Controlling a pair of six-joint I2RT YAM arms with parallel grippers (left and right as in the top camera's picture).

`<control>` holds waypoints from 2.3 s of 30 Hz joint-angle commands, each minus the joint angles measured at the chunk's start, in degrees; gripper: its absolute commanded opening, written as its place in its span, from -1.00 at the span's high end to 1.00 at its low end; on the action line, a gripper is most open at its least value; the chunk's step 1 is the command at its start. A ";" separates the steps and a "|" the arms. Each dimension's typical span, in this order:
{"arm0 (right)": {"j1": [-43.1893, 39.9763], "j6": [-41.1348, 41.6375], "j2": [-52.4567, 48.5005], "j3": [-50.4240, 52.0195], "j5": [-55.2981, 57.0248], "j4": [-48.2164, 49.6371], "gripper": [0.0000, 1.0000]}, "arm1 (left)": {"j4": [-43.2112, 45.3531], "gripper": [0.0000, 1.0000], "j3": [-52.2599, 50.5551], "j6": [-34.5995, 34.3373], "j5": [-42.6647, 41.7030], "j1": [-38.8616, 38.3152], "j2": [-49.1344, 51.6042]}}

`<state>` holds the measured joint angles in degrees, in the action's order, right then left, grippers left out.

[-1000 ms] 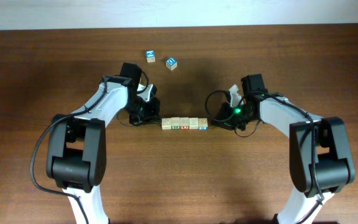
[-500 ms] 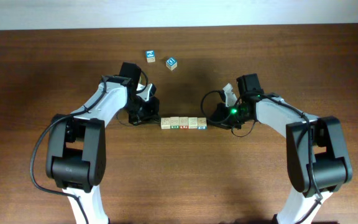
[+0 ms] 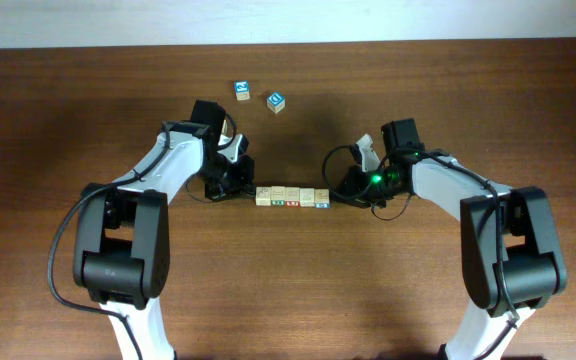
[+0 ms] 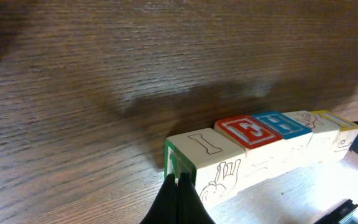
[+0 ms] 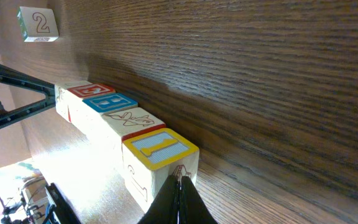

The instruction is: Rotate 5 blocks

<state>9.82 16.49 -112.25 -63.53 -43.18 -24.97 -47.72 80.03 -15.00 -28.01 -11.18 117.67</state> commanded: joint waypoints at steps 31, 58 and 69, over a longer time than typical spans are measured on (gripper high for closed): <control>-12.15 -4.31 -3.43 5.07 -21.31 6.38 0.91 | 0.72 1.00 -0.87 -0.81 -4.20 1.22 0.52; -5.40 9.55 -3.43 5.66 -7.13 20.37 0.91 | 5.51 1.00 -3.98 -2.78 -4.17 1.22 0.52; -3.91 9.51 -3.43 5.66 -7.43 21.24 0.91 | 5.46 1.00 -3.98 -2.78 -4.20 1.22 0.52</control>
<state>4.78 25.80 -115.26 -58.06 -50.78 -4.21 -42.37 76.69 -17.43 -31.35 -10.15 117.67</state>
